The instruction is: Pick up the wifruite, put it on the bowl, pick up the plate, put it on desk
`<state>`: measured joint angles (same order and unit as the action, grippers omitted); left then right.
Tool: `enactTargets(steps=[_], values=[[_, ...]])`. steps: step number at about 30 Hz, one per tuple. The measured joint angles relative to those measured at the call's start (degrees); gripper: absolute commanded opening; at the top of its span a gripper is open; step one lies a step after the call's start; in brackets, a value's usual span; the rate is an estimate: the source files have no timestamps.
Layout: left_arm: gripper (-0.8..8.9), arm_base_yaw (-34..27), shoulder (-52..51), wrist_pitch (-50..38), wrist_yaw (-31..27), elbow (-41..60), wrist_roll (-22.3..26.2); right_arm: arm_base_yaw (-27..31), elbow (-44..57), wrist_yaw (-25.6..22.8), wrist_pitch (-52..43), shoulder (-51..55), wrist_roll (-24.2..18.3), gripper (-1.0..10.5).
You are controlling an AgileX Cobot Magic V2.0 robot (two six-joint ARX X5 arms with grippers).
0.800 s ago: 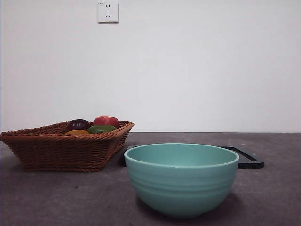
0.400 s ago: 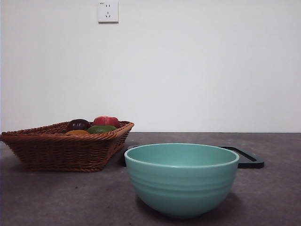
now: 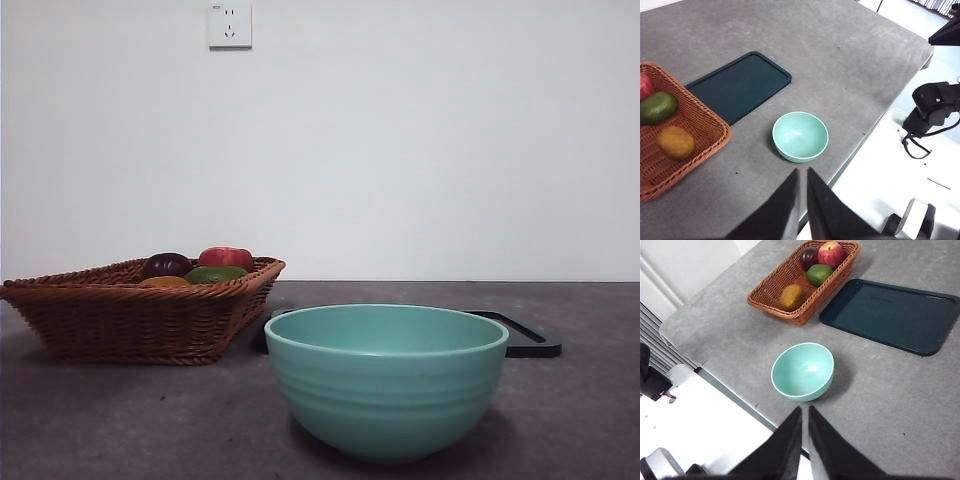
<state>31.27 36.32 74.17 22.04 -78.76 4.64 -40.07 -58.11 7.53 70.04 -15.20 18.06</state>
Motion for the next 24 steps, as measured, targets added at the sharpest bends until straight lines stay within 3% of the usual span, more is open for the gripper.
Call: enactTargets(steps=[7, 16, 19, 24], values=[[0.20, -1.0, 0.0, 0.0, 0.0, 0.0, 0.0, 0.0, 0.0, 0.0, 0.0, 0.0, 0.0, 0.2], [0.19, -12.7, -1.4, -5.3, 0.0, 4.5, 0.4, 0.0, 0.0, 0.0, 0.0, 0.0, 0.0, 0.2], [0.19, -17.0, -4.0, -12.8, 0.0, 12.9, 0.6, 0.0, 0.0, 0.0, 0.0, 0.0, 0.0, 0.2], [0.19, -24.3, -10.7, -35.4, 0.0, 32.5, -1.0, 0.0, 0.0, 0.0, 0.0, 0.0, 0.0, 0.2]])
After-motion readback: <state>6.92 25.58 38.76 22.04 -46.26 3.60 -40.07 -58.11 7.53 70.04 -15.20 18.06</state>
